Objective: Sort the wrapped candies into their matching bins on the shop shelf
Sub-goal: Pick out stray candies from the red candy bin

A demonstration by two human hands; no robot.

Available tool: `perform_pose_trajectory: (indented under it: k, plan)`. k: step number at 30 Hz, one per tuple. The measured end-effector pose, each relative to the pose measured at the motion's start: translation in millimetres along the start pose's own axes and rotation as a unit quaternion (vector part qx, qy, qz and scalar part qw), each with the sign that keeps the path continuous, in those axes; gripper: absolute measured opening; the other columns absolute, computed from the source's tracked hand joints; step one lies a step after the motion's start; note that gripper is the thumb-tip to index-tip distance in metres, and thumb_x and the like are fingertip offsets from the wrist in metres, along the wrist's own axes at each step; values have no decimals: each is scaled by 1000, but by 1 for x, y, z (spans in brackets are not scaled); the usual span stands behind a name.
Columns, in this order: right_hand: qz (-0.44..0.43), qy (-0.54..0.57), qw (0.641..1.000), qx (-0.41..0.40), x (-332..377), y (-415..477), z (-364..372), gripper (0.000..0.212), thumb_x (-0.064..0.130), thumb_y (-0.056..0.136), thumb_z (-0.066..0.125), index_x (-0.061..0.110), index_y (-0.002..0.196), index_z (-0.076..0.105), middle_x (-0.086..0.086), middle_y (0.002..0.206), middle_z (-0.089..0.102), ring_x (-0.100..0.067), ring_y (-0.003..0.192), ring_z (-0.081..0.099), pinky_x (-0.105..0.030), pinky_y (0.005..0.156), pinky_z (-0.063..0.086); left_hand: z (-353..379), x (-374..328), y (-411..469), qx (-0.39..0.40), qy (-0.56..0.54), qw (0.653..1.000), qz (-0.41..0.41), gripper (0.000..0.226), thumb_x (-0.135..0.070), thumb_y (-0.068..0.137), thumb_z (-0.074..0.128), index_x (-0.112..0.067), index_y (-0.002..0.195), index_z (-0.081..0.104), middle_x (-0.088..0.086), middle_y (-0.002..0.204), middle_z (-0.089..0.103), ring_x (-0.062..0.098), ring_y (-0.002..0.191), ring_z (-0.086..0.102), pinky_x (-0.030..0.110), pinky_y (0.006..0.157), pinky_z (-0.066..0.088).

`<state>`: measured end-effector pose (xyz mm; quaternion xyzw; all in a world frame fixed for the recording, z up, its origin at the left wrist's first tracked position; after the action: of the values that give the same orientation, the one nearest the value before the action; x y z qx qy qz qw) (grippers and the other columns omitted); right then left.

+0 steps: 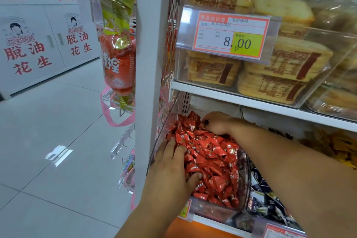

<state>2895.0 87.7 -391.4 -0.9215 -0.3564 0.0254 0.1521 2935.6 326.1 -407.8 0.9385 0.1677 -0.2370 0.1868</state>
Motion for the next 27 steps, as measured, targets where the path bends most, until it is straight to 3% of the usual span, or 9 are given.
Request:
perform_pose_trajectory:
  k: [3,8,12,17,19,22,25,26,27]
  plan:
    - [18,-5,999,27,6,-3,-4,41,21,98,47,6,136,47,-12,134,52,-26,116,53,-31,94,45,0,3,1,1,-4,1000,1,65,-59,86,54,-32,139,29,-9,157,10,11,145,6,25,116,12]
    - [24,-46,997,65,4,-7,-5,31,21,97,48,2,118,62,-9,108,60,-21,92,56,-27,76,43,2,4,3,4,-9,1000,4,67,-59,84,57,-30,139,32,-8,156,13,11,145,8,25,116,13]
    - [-8,29,999,-26,1,-25,-18,29,16,90,63,13,119,63,-2,119,57,-21,108,55,-25,83,42,2,4,3,8,-18,1000,0,67,-58,83,59,-29,139,34,-7,157,12,12,144,10,26,115,17]
    - [-50,204,972,-108,-3,-71,-33,19,23,90,63,29,109,67,8,114,62,-12,102,58,-22,80,41,0,2,3,25,-23,999,-14,71,-59,82,60,-29,140,33,-6,159,4,14,145,8,28,114,19]
    - [-39,336,934,-113,-7,-94,-31,17,23,92,62,28,108,66,5,107,67,-11,88,65,-19,73,49,-2,-2,3,29,-22,999,-17,74,-60,82,60,-30,143,31,-5,160,3,14,145,7,29,115,19]
    - [-29,502,850,-156,-19,-130,-23,15,20,93,61,26,106,67,-6,98,72,-17,74,66,-26,69,55,-6,-7,3,29,-28,999,-22,78,-60,81,61,-30,145,29,-4,160,1,16,146,8,31,114,22]
    - [12,441,855,-271,-43,-161,-15,13,25,93,60,33,101,66,7,94,69,-13,69,63,-14,52,44,-8,-11,3,31,-36,998,-28,79,-59,78,64,-29,144,32,-3,160,2,18,145,11,34,113,24]
    - [18,420,865,-275,-52,-168,-12,15,25,93,60,33,105,65,7,104,67,-12,74,63,-11,55,43,-7,-11,2,32,-36,998,-27,81,-60,76,66,-30,144,33,-2,160,4,19,145,13,35,113,24]
    - [24,394,882,-259,-60,-172,-8,21,25,93,61,33,112,64,6,120,62,-12,91,63,-8,69,43,-8,-11,2,31,-37,999,-25,82,-61,74,67,-30,143,34,-2,160,6,21,144,16,38,113,25]
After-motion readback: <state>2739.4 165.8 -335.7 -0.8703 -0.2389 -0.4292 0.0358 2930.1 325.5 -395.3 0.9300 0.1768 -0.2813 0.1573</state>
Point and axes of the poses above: each hand's wrist, its own y-axis towards the middle knuckle, its own z-axis out of the palm, x = y × z, the point moved 3 cm from there along y, towards the middle knuckle
